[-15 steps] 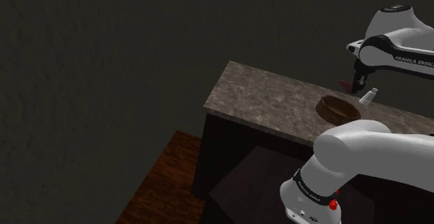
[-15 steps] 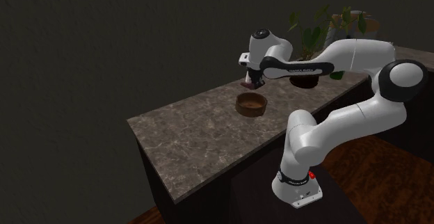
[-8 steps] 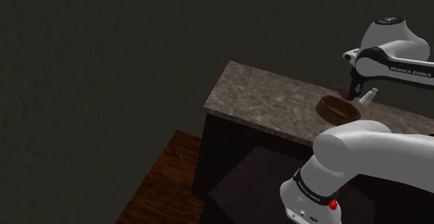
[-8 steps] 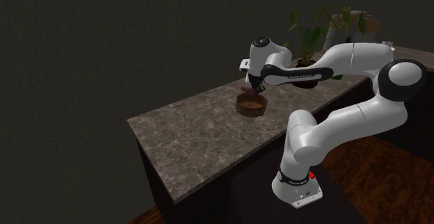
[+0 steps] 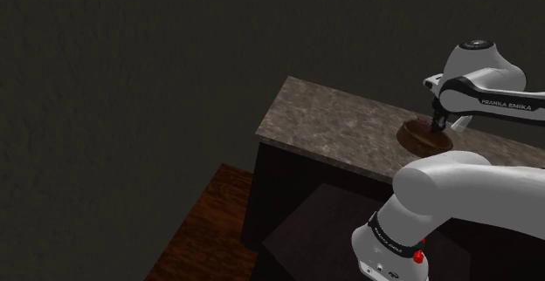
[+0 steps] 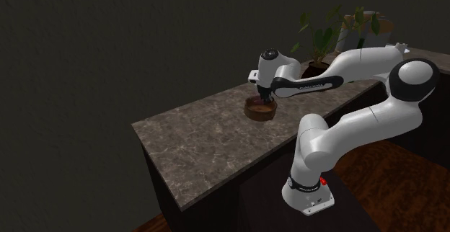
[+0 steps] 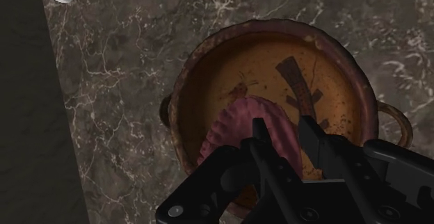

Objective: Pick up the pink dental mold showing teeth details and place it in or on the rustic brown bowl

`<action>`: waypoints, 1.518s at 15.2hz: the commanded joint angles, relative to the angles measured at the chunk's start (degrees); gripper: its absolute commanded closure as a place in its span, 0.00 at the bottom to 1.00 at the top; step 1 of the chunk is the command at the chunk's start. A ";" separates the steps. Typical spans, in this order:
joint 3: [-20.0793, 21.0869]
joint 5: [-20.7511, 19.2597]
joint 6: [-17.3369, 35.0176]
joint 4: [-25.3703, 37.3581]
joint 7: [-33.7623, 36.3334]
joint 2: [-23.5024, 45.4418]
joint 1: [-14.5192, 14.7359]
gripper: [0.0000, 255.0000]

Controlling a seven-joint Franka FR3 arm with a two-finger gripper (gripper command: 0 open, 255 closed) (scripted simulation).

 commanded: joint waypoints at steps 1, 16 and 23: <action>-0.92 -0.91 1.07 -0.43 0.84 0.74 0.29 1.00; 3.57 2.82 -2.81 0.09 -0.34 -1.79 -0.20 0.00; 7.32 6.01 -6.19 0.94 -1.20 -3.67 -0.26 0.00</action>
